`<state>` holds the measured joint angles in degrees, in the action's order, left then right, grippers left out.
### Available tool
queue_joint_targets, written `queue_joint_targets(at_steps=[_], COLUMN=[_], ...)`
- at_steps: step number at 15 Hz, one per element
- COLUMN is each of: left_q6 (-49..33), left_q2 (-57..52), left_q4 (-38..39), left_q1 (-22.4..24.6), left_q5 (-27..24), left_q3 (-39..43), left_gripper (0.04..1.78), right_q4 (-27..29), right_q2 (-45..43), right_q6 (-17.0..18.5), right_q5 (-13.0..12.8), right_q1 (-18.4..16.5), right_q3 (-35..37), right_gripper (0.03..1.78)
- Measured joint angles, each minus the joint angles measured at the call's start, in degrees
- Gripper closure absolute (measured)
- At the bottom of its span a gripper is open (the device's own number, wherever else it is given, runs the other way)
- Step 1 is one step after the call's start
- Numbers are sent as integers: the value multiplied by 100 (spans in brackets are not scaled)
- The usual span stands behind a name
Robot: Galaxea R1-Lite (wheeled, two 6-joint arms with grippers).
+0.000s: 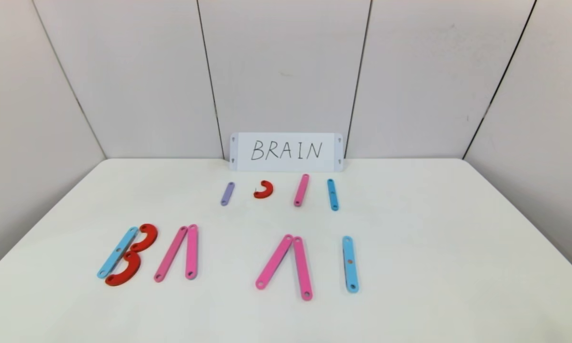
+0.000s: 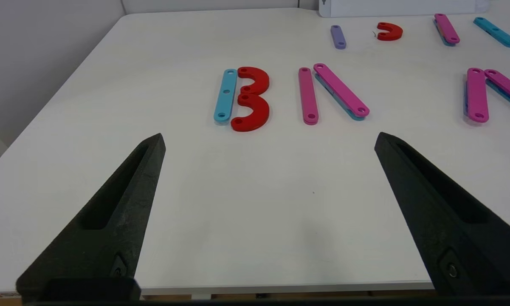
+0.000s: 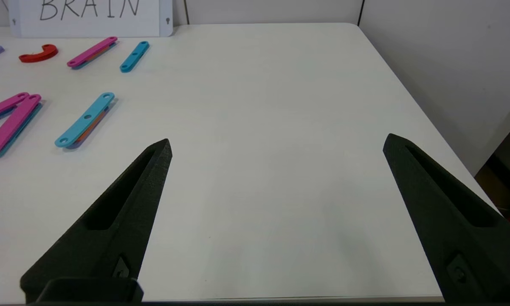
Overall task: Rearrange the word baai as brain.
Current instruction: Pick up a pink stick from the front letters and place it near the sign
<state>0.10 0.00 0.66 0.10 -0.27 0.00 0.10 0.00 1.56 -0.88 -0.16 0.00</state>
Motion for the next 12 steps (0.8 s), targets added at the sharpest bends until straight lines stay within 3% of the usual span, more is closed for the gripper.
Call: queue_joint_targets(at_steps=[6, 9, 12], left_q6=[205, 227, 262], left_q2=[2, 189, 859], left_q4=[-256, -694, -846], left_q1=[4, 0, -7], left_q5=[-22, -99, -127], left_q3=[-211, -1069, -2260], left_gripper=[9, 9, 9], right_q4=[505, 994, 1109], right_q2=[7, 265, 1102], right_q6=[-169, -161, -138], right_q5=[48, 52, 20], right_q1=[0, -2, -24], right_q3=[-265, -1111, -2367], right_gripper=[7, 7, 7])
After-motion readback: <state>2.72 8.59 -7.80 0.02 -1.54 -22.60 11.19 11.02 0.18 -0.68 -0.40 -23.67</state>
